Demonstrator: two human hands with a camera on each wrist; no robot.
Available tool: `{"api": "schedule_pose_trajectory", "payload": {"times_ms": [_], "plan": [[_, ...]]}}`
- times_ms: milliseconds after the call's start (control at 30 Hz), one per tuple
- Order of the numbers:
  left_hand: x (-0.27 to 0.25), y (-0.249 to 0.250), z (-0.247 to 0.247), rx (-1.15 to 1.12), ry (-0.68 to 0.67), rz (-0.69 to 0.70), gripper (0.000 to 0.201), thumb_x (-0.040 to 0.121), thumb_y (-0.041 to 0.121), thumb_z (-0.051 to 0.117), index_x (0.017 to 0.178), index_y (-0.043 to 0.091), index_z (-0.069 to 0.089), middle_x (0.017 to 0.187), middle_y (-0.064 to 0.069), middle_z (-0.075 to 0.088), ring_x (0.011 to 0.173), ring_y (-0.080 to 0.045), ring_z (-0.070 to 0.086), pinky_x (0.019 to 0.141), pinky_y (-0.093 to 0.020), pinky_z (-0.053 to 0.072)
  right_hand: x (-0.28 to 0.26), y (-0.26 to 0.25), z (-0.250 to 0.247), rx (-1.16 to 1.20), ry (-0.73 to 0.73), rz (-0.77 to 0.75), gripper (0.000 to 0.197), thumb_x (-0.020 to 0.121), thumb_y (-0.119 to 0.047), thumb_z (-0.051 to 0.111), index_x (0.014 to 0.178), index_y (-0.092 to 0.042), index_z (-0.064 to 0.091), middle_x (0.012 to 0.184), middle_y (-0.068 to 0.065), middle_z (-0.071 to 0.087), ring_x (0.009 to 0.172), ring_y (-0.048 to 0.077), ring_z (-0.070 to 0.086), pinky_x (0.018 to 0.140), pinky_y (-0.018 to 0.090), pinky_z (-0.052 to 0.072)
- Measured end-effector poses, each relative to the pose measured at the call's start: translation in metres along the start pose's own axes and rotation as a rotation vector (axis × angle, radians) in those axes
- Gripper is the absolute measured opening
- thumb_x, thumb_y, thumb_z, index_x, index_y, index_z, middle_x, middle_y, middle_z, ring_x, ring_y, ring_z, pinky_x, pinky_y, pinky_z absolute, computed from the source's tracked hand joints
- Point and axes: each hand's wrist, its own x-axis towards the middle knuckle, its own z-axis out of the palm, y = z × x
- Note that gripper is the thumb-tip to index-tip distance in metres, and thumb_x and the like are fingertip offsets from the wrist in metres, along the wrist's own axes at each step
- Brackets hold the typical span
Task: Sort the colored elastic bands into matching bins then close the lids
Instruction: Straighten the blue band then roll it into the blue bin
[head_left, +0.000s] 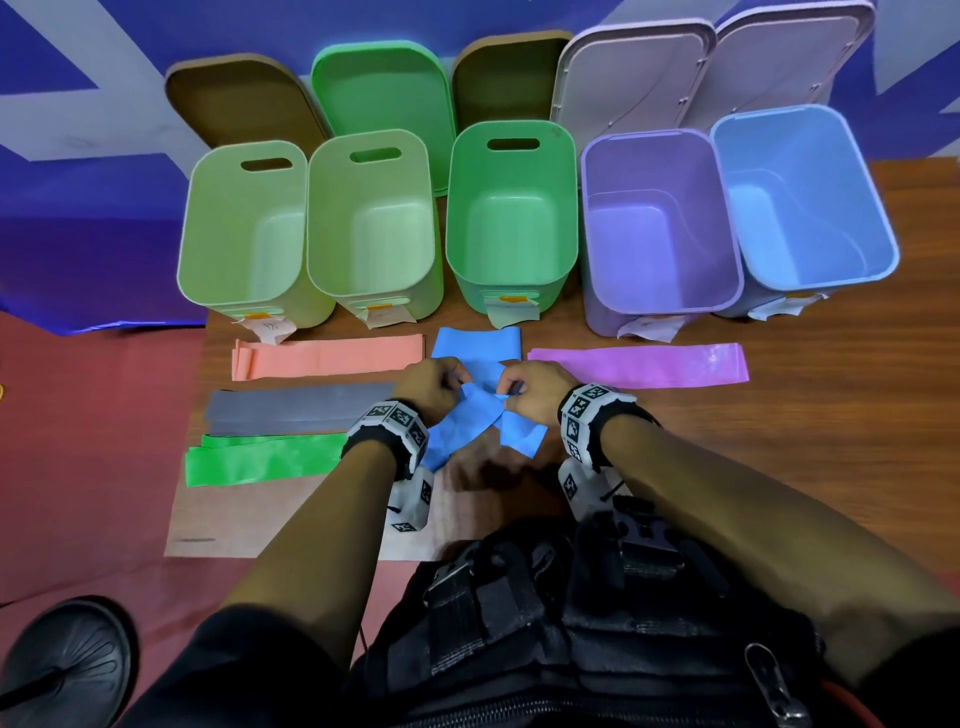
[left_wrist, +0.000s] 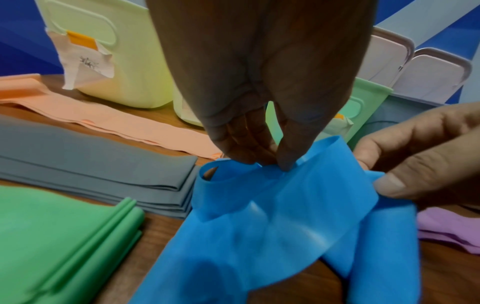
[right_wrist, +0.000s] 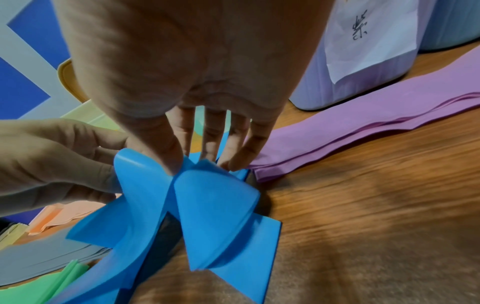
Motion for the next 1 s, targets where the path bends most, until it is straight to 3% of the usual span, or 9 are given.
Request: {"api": "schedule_pose_trajectory", "payload": {"times_ms": [167, 267, 367, 433, 567, 700, 767, 933, 1000], "plan": [[-0.001, 0.006, -0.006, 0.022, -0.02, 0.025, 0.034, 0.085, -0.001, 0.054, 0.104, 0.019, 0.074, 0.087, -0.001, 0.066, 0.079, -0.018, 0.055, 0.067, -0.021, 0.038, 0.001, -0.003, -0.002, 0.06, 0.02, 0.041, 0.024, 0.085, -0.009, 0.06, 0.079, -0.032, 0.061, 0.072, -0.017, 0.056, 0.072, 0.012, 0.054, 0.058, 0.016, 0.039], [-0.001, 0.01, -0.01, -0.008, -0.041, 0.024, 0.022, 0.084, 0.005, 0.063, 0.097, 0.019, 0.074, 0.087, -0.001, 0.066, 0.078, -0.016, 0.056, 0.059, -0.017, 0.039, -0.002, -0.003, -0.005, 0.08, 0.022, 0.051, 0.024, 0.085, -0.008, 0.06, 0.08, -0.032, 0.061, 0.079, -0.012, 0.06, 0.073, 0.013, 0.057, 0.062, 0.02, 0.045], [-0.004, 0.017, -0.012, -0.062, -0.042, 0.007, 0.017, 0.082, 0.006, 0.065, 0.088, 0.02, 0.071, 0.069, -0.003, 0.059, 0.061, -0.014, 0.051, 0.047, -0.013, 0.037, -0.005, -0.003, -0.01, 0.074, 0.055, 0.065, 0.024, 0.084, -0.01, 0.057, 0.079, -0.032, 0.062, 0.085, -0.006, 0.063, 0.078, 0.017, 0.06, 0.073, 0.03, 0.053], [-0.004, 0.023, -0.013, -0.116, -0.047, 0.019, 0.016, 0.082, 0.006, 0.064, 0.083, 0.022, 0.069, 0.067, -0.01, 0.065, 0.051, -0.01, 0.049, 0.043, -0.013, 0.037, -0.009, -0.004, -0.015, 0.104, 0.089, 0.061, 0.025, 0.084, -0.009, 0.054, 0.078, -0.031, 0.063, 0.085, -0.005, 0.064, 0.08, 0.018, 0.059, 0.071, 0.027, 0.05], [-0.005, 0.035, -0.016, -0.131, -0.001, 0.064, 0.019, 0.084, 0.008, 0.061, 0.078, 0.027, 0.065, 0.058, 0.003, 0.063, 0.053, -0.006, 0.052, 0.056, -0.019, 0.039, -0.014, -0.005, -0.028, 0.148, 0.133, 0.027, 0.023, 0.086, -0.004, 0.05, 0.088, -0.021, 0.067, 0.091, -0.002, 0.065, 0.085, 0.018, 0.055, 0.072, 0.024, 0.044], [-0.006, 0.047, -0.016, -0.199, 0.096, 0.124, 0.025, 0.086, 0.005, 0.052, 0.08, 0.024, 0.066, 0.083, -0.002, 0.069, 0.074, -0.013, 0.057, 0.067, -0.022, 0.046, -0.02, -0.008, -0.04, 0.208, 0.214, 0.001, 0.024, 0.086, -0.004, 0.05, 0.079, -0.023, 0.062, 0.079, -0.008, 0.06, 0.079, 0.015, 0.051, 0.063, 0.023, 0.037], [-0.006, 0.055, -0.017, -0.257, 0.098, 0.141, 0.028, 0.085, -0.001, 0.049, 0.081, 0.02, 0.067, 0.087, 0.0, 0.069, 0.081, -0.013, 0.057, 0.069, -0.014, 0.045, -0.024, -0.008, -0.048, 0.264, 0.258, -0.011, 0.026, 0.086, -0.004, 0.049, 0.075, -0.025, 0.061, 0.084, -0.002, 0.063, 0.079, 0.016, 0.052, 0.062, 0.024, 0.038], [-0.01, 0.08, -0.02, -0.393, 0.09, 0.142, 0.026, 0.077, 0.007, 0.046, 0.071, 0.022, 0.066, 0.071, -0.007, 0.061, 0.067, -0.019, 0.05, 0.065, -0.026, 0.042, -0.037, -0.002, -0.067, 0.392, 0.307, -0.027, 0.019, 0.088, -0.003, 0.052, 0.085, -0.018, 0.064, 0.072, -0.004, 0.055, 0.076, 0.016, 0.049, 0.065, 0.028, 0.037], [-0.012, 0.092, -0.021, -0.42, 0.101, 0.151, 0.026, 0.084, 0.003, 0.05, 0.07, 0.019, 0.065, 0.064, -0.003, 0.057, 0.062, -0.016, 0.047, 0.063, -0.025, 0.04, -0.042, 0.001, -0.072, 0.439, 0.331, -0.033, 0.022, 0.087, -0.002, 0.053, 0.081, -0.021, 0.062, 0.068, -0.006, 0.052, 0.072, 0.015, 0.048, 0.068, 0.028, 0.037]]}}
